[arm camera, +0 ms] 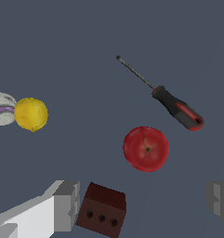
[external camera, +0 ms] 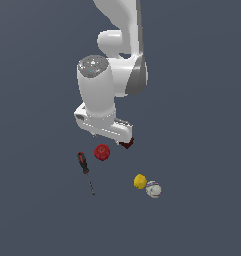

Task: Pick up a designated object from a clutter of objects.

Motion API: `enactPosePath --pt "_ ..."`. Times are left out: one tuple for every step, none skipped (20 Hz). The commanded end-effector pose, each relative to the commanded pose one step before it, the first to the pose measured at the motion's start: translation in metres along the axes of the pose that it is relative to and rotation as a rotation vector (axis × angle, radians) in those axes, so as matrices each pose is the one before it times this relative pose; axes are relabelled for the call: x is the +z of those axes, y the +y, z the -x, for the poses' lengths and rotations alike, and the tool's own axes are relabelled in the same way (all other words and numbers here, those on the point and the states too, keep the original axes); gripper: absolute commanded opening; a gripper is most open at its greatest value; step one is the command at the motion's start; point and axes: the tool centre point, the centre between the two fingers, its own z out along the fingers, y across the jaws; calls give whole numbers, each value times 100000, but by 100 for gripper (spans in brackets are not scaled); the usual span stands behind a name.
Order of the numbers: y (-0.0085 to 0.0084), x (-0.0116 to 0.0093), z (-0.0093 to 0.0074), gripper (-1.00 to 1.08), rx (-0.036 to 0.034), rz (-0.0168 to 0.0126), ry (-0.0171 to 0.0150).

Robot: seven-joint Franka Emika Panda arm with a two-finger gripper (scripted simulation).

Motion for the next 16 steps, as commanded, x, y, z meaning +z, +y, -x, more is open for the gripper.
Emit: enactPosePath --pt "923 2549 -50 100 7675 214 -252" --pt "343 864 -10 100 2591 156 -86" --pt "328 795 -7 100 2402 172 -64" --pt "310 728 -4 100 2211 181 -45" --pt "291 661 -3 100 2019 183 -29" --pt "269 596 -2 100 1828 181 -15" --pt "246 531 -1 100 1635 174 -5" --pt "220 466 -1 100 1442 162 3" --pt "194 403 -1 100 1250 148 8" --pt "166 340 0 100 1057 130 11" --pt "138 277 0 100 865 110 12" --pt "108 215 0 100 673 87 11" --pt "77 153 0 100 479 63 9" --pt "46 92 0 100 286 38 6" --pt "16 31 0 100 97 13 2" --pt "-54 -130 28 100 -574 3 -129"
